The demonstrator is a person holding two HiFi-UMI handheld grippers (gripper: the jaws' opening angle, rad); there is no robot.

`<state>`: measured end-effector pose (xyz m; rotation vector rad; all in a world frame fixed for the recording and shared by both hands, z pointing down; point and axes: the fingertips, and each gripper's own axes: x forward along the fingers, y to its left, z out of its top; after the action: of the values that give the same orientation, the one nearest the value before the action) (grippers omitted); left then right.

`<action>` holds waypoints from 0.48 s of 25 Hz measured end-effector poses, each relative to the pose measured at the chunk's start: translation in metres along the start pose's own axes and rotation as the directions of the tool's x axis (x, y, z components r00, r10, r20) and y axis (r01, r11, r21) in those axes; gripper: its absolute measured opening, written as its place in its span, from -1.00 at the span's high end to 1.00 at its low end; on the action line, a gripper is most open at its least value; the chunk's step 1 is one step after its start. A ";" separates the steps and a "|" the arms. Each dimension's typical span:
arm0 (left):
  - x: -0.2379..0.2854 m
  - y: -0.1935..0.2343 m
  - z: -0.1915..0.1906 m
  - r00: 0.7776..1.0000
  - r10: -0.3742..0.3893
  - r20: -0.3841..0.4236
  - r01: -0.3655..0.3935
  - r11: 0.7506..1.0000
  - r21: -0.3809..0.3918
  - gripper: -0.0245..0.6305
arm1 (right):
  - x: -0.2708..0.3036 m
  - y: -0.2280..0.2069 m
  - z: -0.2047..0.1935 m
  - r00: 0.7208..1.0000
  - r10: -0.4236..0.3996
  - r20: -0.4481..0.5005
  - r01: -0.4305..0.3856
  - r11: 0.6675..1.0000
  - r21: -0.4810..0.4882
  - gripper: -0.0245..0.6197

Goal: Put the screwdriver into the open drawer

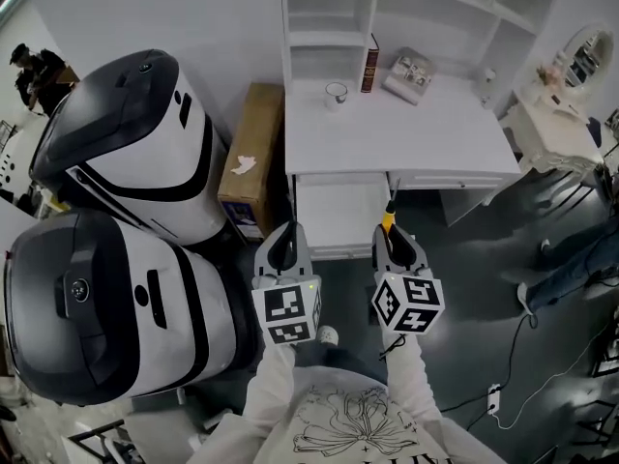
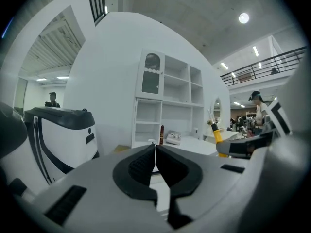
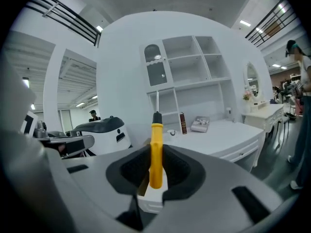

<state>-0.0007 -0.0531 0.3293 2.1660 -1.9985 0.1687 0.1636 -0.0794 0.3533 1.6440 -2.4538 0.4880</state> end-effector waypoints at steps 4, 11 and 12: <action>0.020 0.007 -0.004 1.000 0.021 -0.021 -0.022 1.000 -0.002 0.91 | 0.026 -0.005 -0.003 0.999 0.021 -0.027 -0.021 1.000 0.005 0.71; 0.062 0.029 -0.013 0.997 0.033 -0.066 -0.034 0.999 -0.015 0.91 | 0.071 -0.010 -0.009 0.997 0.029 -0.078 -0.028 1.000 0.011 0.71; 0.071 0.031 -0.014 0.997 0.029 -0.071 -0.031 0.999 -0.019 0.91 | 0.078 -0.011 -0.009 0.996 0.028 -0.085 -0.028 1.000 0.009 0.71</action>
<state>-0.0254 -0.1212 0.3596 2.0889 -1.9865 0.2257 0.1425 -0.1483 0.3873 1.5599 -2.4195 0.5598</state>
